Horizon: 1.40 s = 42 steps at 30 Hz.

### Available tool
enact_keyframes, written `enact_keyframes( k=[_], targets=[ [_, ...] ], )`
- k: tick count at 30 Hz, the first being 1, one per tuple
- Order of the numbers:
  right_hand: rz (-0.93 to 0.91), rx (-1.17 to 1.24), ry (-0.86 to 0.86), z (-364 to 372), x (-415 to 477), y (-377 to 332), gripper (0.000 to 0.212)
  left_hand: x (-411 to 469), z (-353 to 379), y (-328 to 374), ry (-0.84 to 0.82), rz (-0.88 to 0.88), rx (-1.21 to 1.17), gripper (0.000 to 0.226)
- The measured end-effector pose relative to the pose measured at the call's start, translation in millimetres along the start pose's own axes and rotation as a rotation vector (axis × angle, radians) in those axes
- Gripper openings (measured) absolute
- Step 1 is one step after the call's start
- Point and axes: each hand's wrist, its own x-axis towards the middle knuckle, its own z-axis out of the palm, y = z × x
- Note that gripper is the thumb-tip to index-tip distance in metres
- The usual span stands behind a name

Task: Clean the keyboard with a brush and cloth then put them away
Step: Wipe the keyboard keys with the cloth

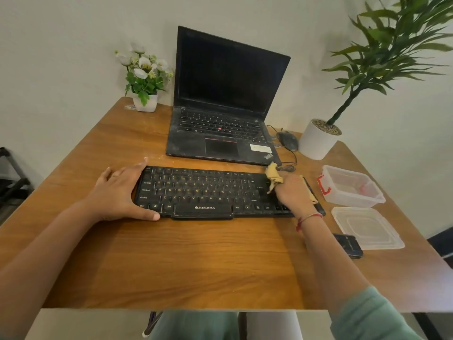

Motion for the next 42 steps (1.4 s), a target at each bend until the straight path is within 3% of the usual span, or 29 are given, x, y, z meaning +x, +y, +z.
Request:
enact_keyframes(
  k=[4,7,9,13,15,18,22,26,35,39,42],
  targets=[
    [-0.141,0.315,-0.142,-3,-16,-32,0.039,-1,0,2,0.015,0.000,-0.005,0.147],
    [-0.035,0.845,-0.307,-26,-22,-33,0.029,-1,-1,2,0.012,-0.005,-0.011,0.148],
    [0.098,1.079,-0.143,-44,-19,-19,0.025,-1,-1,2,0.022,-0.007,-0.022,0.148],
    [0.194,0.860,0.345,-74,-2,17,0.033,-2,-1,2,0.023,-0.006,-0.026,0.148],
    [0.086,0.587,0.401,-80,7,32,0.029,-2,-1,2,0.021,-0.007,-0.024,0.148],
    [-0.074,0.258,0.150,-66,11,38,0.027,-2,-1,3,0.026,-0.006,-0.012,0.148],
    [-0.063,-0.021,-0.120,-36,-2,33,0.039,-2,-2,5,0.027,-0.010,-0.004,0.149],
    [-0.001,-0.064,-0.112,-29,-26,23,0.054,-2,-2,4,0.022,-0.034,-0.001,0.148],
    [-0.008,-0.052,-0.265,-43,-78,17,0.048,-2,-3,6,0.009,-0.037,-0.032,0.150],
    [0.027,0.313,-0.265,-66,-80,14,0.030,-3,-3,5,0.011,-0.015,-0.038,0.147],
    [0.063,0.503,-0.046,-90,-63,18,0.031,-5,-4,6,-0.002,-0.011,-0.041,0.148]
  ],
)
